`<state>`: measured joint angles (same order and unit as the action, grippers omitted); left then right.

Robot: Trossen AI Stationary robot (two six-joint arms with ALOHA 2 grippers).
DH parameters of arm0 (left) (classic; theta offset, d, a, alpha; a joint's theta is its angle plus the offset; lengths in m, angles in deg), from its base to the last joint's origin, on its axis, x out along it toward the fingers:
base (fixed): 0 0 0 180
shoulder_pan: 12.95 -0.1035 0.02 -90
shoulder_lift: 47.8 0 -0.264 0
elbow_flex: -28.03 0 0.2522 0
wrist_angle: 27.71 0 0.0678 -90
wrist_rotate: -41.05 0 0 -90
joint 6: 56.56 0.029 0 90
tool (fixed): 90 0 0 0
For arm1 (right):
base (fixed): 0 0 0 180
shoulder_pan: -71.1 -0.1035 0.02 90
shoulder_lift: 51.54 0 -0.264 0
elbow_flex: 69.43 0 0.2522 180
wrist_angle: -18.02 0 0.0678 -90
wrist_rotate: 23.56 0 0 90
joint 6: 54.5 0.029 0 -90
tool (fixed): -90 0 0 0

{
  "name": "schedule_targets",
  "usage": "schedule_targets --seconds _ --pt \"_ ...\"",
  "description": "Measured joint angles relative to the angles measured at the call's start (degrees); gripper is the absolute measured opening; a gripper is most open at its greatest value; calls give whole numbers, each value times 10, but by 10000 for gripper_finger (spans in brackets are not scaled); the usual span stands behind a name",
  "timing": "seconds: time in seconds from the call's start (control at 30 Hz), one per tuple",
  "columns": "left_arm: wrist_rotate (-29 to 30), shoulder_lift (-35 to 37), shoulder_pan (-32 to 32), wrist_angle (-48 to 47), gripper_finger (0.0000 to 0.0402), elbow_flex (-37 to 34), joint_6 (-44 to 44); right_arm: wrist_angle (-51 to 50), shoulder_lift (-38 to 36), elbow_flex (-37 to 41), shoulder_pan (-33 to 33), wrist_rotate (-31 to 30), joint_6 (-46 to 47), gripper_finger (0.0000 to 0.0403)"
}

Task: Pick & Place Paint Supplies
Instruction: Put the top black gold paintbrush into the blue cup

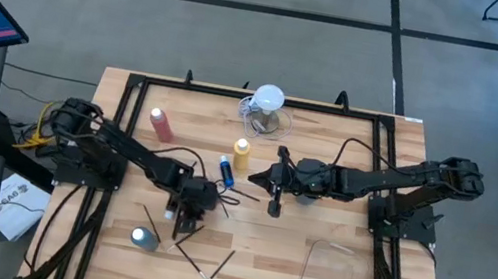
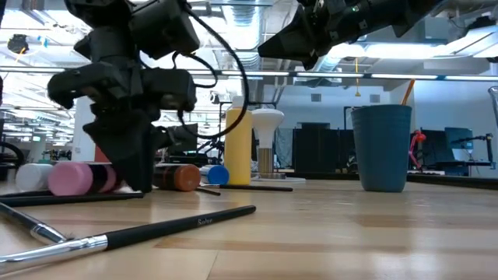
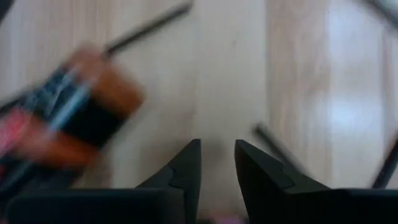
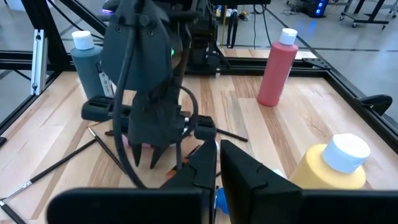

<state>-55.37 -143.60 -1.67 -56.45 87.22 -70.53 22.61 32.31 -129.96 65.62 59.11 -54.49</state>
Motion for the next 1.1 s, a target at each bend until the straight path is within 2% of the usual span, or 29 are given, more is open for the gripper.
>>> schedule_targets --seconds 0.13,0.27,0.37,0.5,0.7,0.93,1.1 --pt "16 28 -10 -47 74 -2 -2 -1 0 0 0 0 0 15" --pt "65 68 -18 -96 62 -3 -1 -3 0 0 0 0 0 17" --pt "90 93 -24 -91 54 -3 6 -4 0 0 0 0 0 17" --pt "95 109 -32 -34 47 -2 34 -3 0 0 0 0 0 15" --pt "29 67 -50 57 40 -2 61 0 0 0 0 0 0 17" --pt "35 6 -49 62 22 4 83 0 0 0 0 0 0 13" --pt "41 -3 -50 62 9 5 86 -1 0 0 0 0 0 15"
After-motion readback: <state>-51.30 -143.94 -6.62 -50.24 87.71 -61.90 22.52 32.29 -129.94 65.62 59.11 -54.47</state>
